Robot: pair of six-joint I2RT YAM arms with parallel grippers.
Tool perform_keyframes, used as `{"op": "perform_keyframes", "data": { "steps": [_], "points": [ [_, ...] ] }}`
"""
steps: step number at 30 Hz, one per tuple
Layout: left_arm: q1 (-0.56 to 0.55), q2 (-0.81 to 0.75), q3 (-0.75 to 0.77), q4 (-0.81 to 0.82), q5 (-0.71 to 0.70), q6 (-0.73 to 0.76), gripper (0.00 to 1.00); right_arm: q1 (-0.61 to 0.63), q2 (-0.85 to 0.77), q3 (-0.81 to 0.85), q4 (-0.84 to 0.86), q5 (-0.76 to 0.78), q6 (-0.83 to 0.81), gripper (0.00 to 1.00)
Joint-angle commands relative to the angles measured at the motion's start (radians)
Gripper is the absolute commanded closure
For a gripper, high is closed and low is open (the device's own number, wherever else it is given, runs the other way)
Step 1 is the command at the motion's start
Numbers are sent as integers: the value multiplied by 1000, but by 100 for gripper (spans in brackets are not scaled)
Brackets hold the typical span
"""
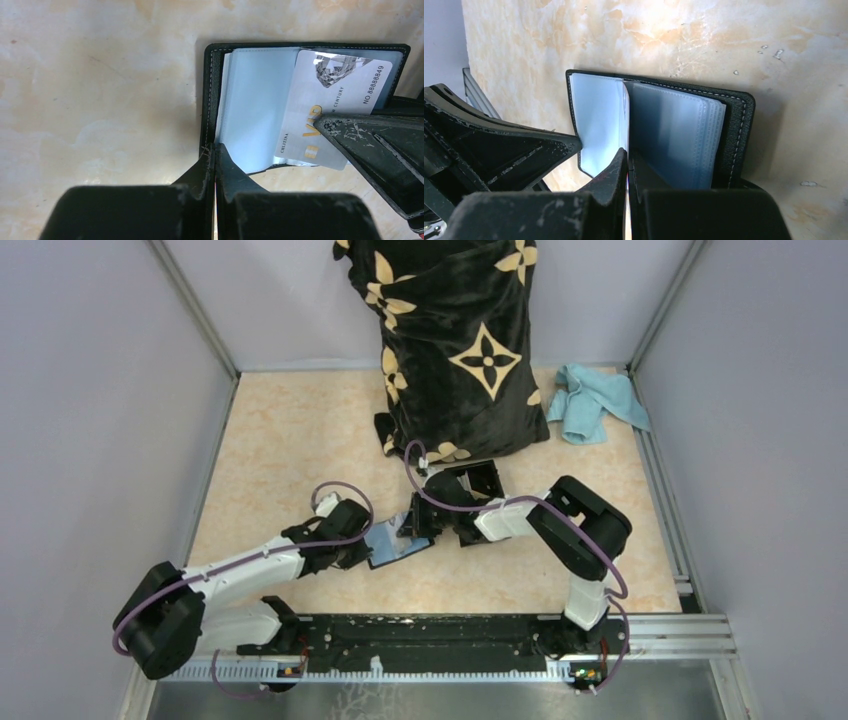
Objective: Put the credit cards into the card holder
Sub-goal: Insert the credit card into the card holder.
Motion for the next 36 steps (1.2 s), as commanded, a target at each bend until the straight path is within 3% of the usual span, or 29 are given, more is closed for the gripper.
{"op": "perform_keyframes", "data": {
  "steps": [1,36],
  "points": [
    [-9,-13,-33,-148,-40,-10,100,3,45,-39,-16,32,-25,100],
    [-67,146,24,-169,-28,-19,100,64,60,-116,4,35,-10,100]
  ]
}}
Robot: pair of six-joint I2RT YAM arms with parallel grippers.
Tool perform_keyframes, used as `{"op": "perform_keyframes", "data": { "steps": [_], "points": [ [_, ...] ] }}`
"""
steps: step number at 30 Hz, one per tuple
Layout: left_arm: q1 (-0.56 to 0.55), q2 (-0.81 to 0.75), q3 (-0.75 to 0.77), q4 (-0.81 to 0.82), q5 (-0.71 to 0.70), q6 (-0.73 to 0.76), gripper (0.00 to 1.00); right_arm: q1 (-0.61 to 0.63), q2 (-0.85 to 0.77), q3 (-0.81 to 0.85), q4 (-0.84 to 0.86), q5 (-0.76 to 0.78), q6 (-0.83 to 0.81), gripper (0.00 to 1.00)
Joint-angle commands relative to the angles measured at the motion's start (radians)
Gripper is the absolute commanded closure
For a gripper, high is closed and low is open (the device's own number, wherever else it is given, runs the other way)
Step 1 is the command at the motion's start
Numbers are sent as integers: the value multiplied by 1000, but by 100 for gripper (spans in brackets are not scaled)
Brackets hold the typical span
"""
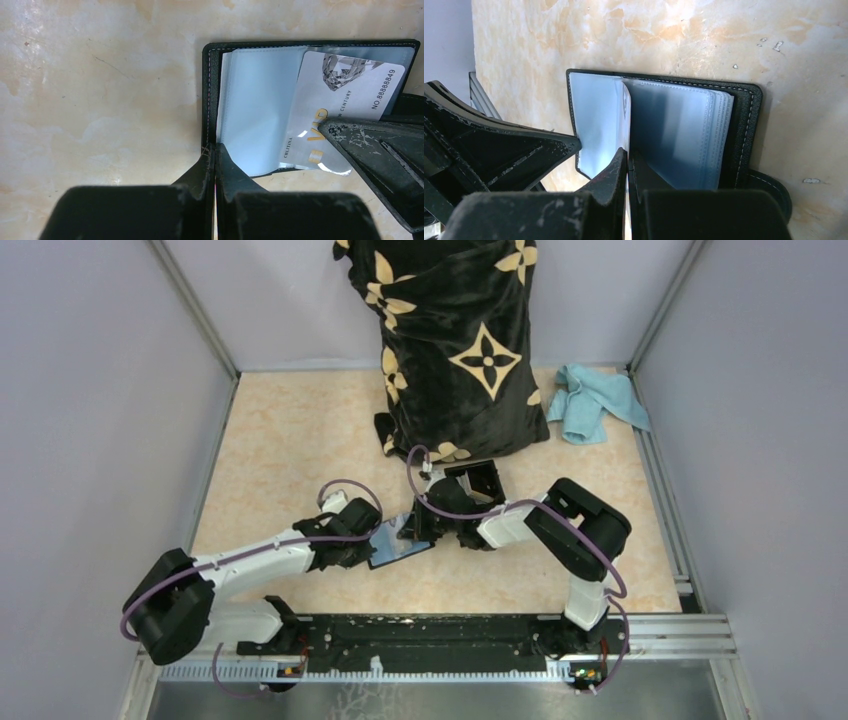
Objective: Put the credit cards into the card holder
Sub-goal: Insert the credit card into the card holder.
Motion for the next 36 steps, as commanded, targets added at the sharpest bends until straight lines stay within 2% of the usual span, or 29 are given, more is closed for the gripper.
{"op": "perform_keyframes", "data": {
  "steps": [1,14,29,33,36],
  "points": [
    [-17,68,-43,-86,25,-9,100,55,51,-44,-132,21,-28,100],
    [-24,86,-30,-97,22,-14,100,76,19,-76,-132,12,-13,100],
    [-24,88,-13,-117,11,-10,100,80,82,13,-200,18,-52,100],
    [-24,87,-15,-116,11,-11,100,87,65,39,-259,53,-79,84],
    [-25,87,-16,-114,10,-11,100,89,55,52,-293,76,-94,67]
  ]
}}
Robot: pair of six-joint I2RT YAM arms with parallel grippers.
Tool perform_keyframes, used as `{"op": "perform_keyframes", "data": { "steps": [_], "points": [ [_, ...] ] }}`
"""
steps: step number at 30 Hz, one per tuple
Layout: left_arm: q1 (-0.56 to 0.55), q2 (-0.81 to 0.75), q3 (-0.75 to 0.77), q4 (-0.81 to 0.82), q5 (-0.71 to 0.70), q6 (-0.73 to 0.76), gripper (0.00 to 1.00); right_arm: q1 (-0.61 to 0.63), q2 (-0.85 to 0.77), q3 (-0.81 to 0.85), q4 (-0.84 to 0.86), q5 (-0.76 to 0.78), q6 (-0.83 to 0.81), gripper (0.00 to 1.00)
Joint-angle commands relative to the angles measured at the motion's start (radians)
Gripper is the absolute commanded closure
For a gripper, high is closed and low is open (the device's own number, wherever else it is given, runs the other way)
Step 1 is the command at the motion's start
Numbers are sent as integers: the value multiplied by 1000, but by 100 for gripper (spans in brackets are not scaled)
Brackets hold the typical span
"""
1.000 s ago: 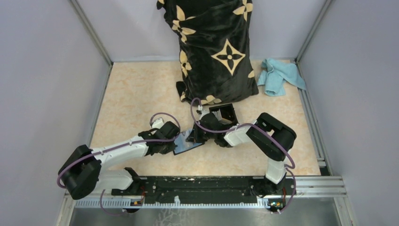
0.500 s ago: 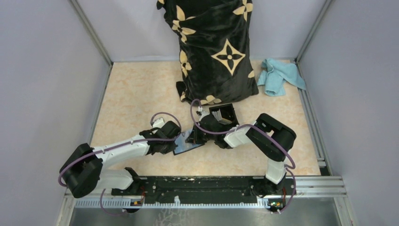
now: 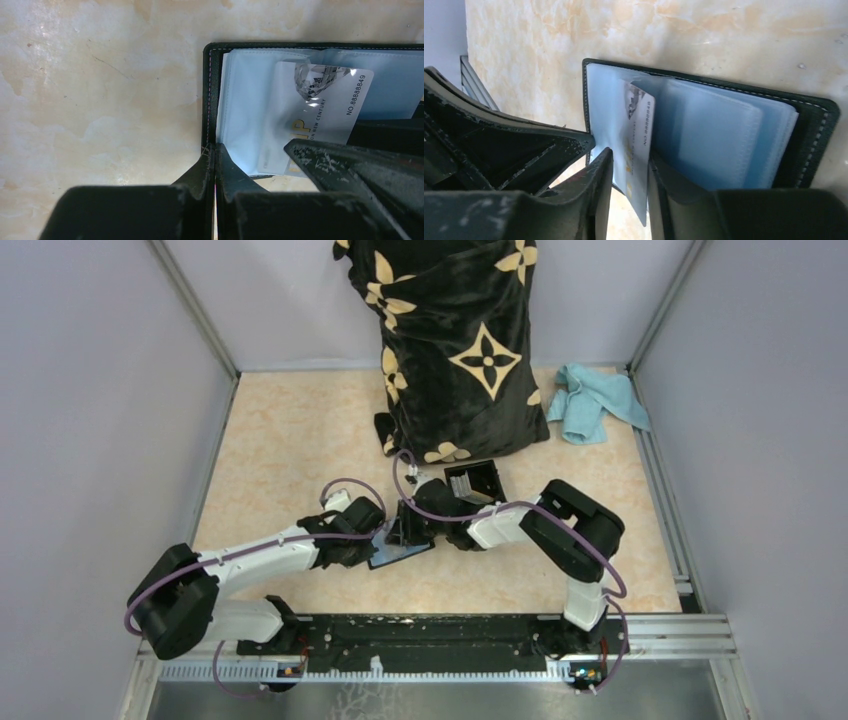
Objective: Put the credit cards into the card holder
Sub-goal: Insert the credit card into the card holder.
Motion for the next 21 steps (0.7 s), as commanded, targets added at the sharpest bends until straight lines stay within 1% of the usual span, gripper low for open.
{"op": "perform_keyframes", "data": {
  "steps": [1,4,8,12,21],
  "points": [
    [-9,50,-51,-80,28,-9,100,34,28,-3,-237,57,-87,64],
    [-11,40,-58,-77,29,-16,100,37,16,3,-263,76,-97,55],
    [-10,13,-74,-66,32,-28,100,40,-7,14,-310,127,-111,48],
    [-10,-13,-85,-60,31,-38,100,45,-30,32,-367,181,-133,46],
    [-11,-97,-116,-47,23,-60,100,53,-44,73,-476,288,-166,46]
  ]
}}
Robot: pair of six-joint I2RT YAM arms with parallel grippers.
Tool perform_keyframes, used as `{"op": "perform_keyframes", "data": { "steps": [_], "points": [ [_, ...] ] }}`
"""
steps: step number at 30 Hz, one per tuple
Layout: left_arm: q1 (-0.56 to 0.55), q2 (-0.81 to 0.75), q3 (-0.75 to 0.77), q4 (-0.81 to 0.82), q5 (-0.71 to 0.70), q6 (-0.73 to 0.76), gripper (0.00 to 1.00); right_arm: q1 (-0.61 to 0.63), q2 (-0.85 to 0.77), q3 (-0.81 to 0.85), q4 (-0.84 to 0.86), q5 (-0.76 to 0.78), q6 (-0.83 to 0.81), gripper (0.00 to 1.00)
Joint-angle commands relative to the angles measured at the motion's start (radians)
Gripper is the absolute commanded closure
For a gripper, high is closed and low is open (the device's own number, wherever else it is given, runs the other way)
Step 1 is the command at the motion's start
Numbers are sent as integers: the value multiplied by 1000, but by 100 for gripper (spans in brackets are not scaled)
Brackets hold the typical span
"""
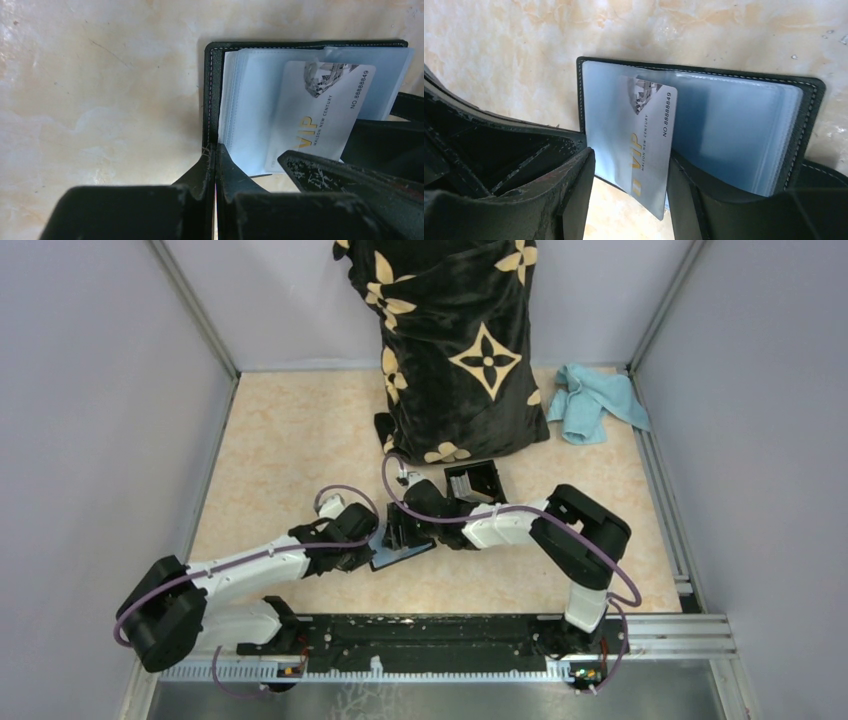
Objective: Put the credit cards into the card holder
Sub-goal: Insert the credit card into the card holder.
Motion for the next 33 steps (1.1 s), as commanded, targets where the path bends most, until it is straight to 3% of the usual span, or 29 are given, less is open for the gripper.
{"op": "perform_keyframes", "data": {
  "steps": [1,33],
  "points": [
    [-10,-22,-57,-87,20,-17,100,-3,4,-11,-268,175,-72,46],
    [-10,-11,-66,-53,15,-16,100,48,42,69,-309,209,-91,47]
  ]
}}
